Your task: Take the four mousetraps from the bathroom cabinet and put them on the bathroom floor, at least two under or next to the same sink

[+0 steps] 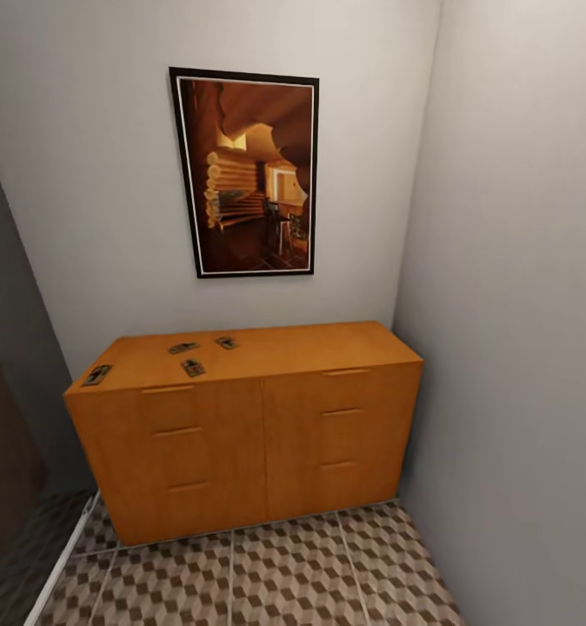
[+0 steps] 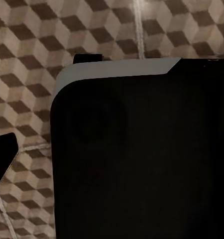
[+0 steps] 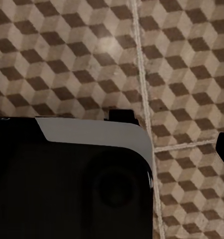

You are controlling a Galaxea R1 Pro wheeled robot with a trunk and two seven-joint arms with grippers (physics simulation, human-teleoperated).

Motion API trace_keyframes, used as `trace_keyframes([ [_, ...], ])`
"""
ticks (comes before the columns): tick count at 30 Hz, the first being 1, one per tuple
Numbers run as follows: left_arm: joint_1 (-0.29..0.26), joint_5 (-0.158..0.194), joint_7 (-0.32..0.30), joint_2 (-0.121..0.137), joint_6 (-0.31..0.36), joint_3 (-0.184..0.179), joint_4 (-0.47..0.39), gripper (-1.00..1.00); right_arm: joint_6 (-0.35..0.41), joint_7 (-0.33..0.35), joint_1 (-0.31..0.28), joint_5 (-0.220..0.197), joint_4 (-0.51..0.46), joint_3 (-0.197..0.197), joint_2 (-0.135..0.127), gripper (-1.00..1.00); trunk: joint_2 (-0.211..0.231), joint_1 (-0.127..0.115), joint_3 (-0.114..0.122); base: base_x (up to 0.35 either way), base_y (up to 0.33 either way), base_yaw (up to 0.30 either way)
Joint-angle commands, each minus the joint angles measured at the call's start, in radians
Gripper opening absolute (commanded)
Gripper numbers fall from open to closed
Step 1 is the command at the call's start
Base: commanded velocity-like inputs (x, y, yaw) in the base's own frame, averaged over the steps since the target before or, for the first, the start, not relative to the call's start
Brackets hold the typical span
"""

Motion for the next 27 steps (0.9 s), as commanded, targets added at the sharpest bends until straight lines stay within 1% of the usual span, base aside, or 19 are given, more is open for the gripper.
trace_keyframes([
  [1, 0.001, 0.001, 0.000, 0.000, 0.001, 0.001, -0.003, 1.00, -0.003, 0.000, -0.001, 0.002, 0.001, 0.001, -0.001, 1.00, 0.000, 0.001, -0.001, 0.292, -0.010, 0.000],
  [2, 0.001, 0.001, 0.000, 0.001, 0.001, 0.001, -0.003, 1.00, -0.003, -0.001, -0.001, 0.005, 0.001, 0.002, -0.002, 1.00, 0.000, 0.001, -0.001, 0.197, -0.006, 0.000],
  [3, 0.001, 0.001, 0.001, 0.000, -0.001, 0.001, -0.003, 1.00, -0.003, -0.001, -0.001, 0.027, 0.002, 0.002, -0.004, 1.00, 0.000, 0.001, -0.001, 0.065, -0.002, 0.000],
  [4, 0.001, 0.002, 0.001, 0.000, -0.002, 0.000, -0.003, 1.00, -0.004, -0.002, -0.001, 0.059, 0.001, 0.002, -0.004, 1.00, 0.000, 0.001, -0.001, 0.021, -0.001, 0.000],
  [8, 0.001, 0.002, 0.001, -0.004, -0.003, 0.000, -0.002, 1.00, -0.005, -0.002, -0.001, 0.078, 0.002, 0.002, -0.001, 1.00, 0.000, 0.001, -0.001, 0.011, 0.000, 0.000],
  [16, 0.001, 0.000, 0.000, -0.011, -0.004, 0.001, -0.003, 1.00, 0.000, 0.002, -0.001, 0.082, 0.002, 0.001, 0.004, 1.00, 0.000, 0.001, -0.001, 0.001, 0.000, 0.000],
  [23, 0.001, -0.001, 0.001, -0.011, -0.005, 0.000, -0.007, 1.00, -0.003, 0.001, -0.001, 0.085, 0.009, 0.002, 0.001, 1.00, 0.000, 0.001, -0.001, 0.000, 0.000, 0.000],
  [24, 0.001, -0.005, 0.008, 0.000, -0.007, -0.001, -0.031, 1.00, -0.041, -0.004, -0.003, 0.077, -0.014, -0.007, -0.006, 1.00, 0.000, 0.001, -0.001, 0.000, 0.000, 0.000],
  [27, 0.001, -0.005, 0.009, 0.018, -0.008, 0.000, -0.070, 1.00, -0.080, -0.005, -0.005, 0.074, -0.052, -0.011, -0.009, 1.00, 0.000, 0.001, -0.001, 0.000, 0.000, 0.000],
])
